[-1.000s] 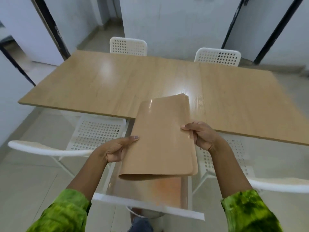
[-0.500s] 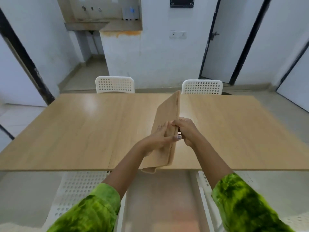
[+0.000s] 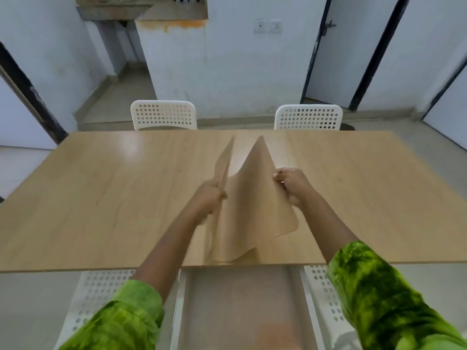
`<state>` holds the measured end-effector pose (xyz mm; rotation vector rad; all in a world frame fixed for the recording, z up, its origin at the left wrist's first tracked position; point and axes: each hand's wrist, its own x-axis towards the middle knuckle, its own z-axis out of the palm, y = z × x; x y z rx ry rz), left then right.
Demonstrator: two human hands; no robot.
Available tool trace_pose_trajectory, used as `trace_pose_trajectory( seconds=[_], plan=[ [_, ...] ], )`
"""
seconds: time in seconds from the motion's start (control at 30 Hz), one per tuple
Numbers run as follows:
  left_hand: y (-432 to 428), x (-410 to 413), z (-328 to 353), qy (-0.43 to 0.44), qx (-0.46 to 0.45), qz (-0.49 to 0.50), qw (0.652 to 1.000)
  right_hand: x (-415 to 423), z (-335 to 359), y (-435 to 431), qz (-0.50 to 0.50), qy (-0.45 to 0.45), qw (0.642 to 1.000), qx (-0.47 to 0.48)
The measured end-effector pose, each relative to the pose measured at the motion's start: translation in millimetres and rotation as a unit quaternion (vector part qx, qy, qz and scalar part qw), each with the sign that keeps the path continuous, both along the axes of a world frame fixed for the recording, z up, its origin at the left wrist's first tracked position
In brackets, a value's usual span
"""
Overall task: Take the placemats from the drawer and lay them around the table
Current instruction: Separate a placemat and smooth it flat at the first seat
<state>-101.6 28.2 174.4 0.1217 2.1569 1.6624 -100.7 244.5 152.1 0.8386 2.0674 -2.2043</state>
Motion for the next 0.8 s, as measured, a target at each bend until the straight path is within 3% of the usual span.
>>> trace_pose_trajectory(
  seconds=[0.13, 0.23, 0.33, 0.53, 0.6, 0.7, 0.8],
  plan=[
    [-50, -12, -8, -0.041, 0.187, 0.133, 0.972, -19, -18, 43, -0.008, -0.054, 0.976, 0.213],
    [-75, -7, -39, -0.089, 0.228, 0.182, 0.952, -34, -33, 61, 0.007, -0.107, 0.935, 0.339],
    [-87, -2, -70, -0.125, 0.224, 0.237, 0.937, -46, -48, 68, 0.022, -0.168, 0.912, 0.375],
    [-93, 5, -109, -0.144, 0.131, 0.328, 0.924, -46, -78, 51, 0.052, -0.263, 0.884, 0.383],
    [-93, 5, -109, -0.116, 0.041, 0.351, 0.928, -39, -86, 49, 0.054, -0.261, 0.886, 0.381],
    [-99, 4, -106, -0.048, -0.187, 0.288, 0.938, -29, -95, 46, 0.062, -0.250, 0.881, 0.396],
    [-104, 5, -102, -0.034, -0.268, 0.230, 0.935, -20, -98, 36, 0.067, -0.224, 0.879, 0.416]
  ],
)
